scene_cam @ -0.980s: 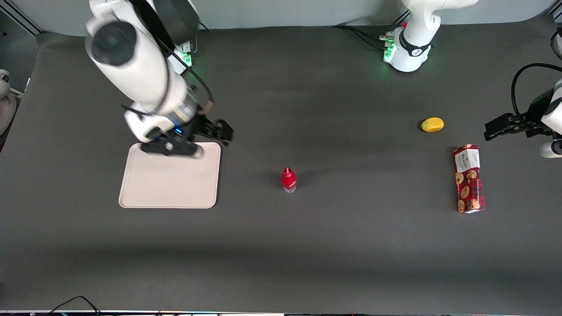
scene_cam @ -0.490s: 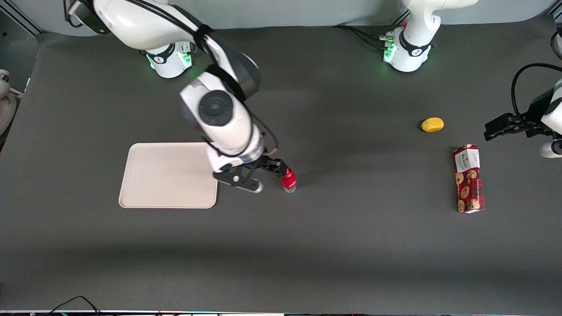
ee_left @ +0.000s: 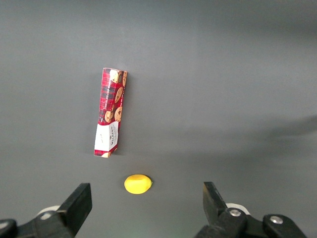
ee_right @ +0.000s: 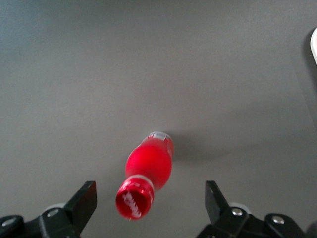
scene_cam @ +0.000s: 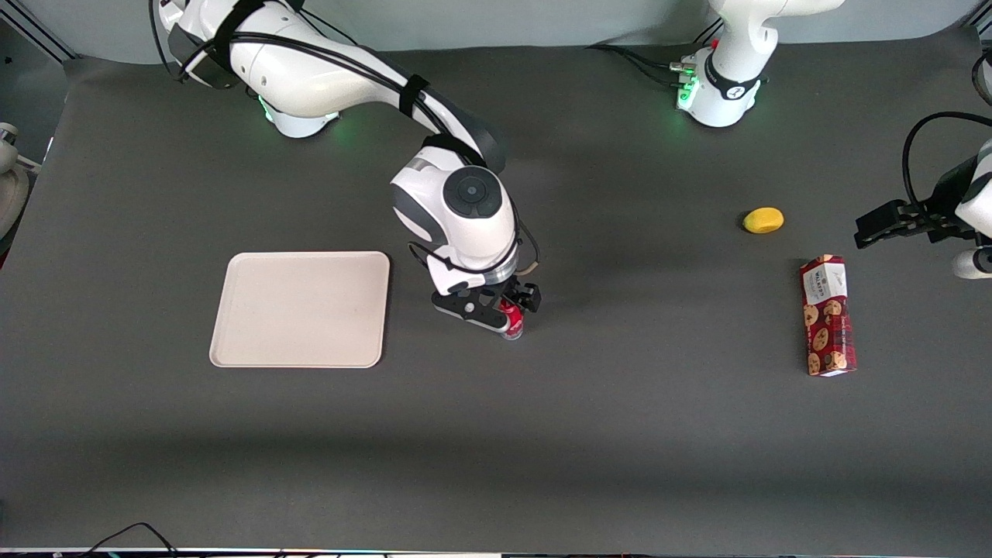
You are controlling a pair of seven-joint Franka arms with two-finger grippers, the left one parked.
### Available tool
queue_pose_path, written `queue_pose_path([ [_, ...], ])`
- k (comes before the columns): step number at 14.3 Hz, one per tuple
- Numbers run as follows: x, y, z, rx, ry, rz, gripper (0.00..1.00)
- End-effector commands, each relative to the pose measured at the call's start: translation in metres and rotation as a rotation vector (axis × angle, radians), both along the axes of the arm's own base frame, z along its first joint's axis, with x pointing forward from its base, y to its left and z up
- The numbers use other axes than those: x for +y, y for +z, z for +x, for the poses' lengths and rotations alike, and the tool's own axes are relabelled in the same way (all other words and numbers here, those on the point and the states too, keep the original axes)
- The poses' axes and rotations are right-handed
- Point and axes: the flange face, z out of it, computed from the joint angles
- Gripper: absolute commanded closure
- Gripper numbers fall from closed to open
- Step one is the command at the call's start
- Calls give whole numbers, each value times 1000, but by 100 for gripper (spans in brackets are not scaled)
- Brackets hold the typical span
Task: Place coke bottle on tray
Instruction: 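Lower the right gripper around the red Coca-Cola bottle and close it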
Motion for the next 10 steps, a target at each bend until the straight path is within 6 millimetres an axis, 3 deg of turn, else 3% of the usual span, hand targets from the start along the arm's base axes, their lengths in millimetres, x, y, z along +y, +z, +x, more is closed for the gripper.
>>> queue_pose_path([
  [1, 6, -2, 5, -25, -20, -2, 28],
  [3, 6, -1, 5, -27, -21, 0, 48],
  [4, 7, -1, 4, -27, -19, 3, 51],
  [6, 9, 0, 3, -27, -15, 9, 50],
  [7, 9, 1, 3, -28, -15, 10, 44],
  [8, 10, 1, 3, -30, -14, 15, 30],
  [10, 12, 2, 1, -31, -15, 21, 30],
])
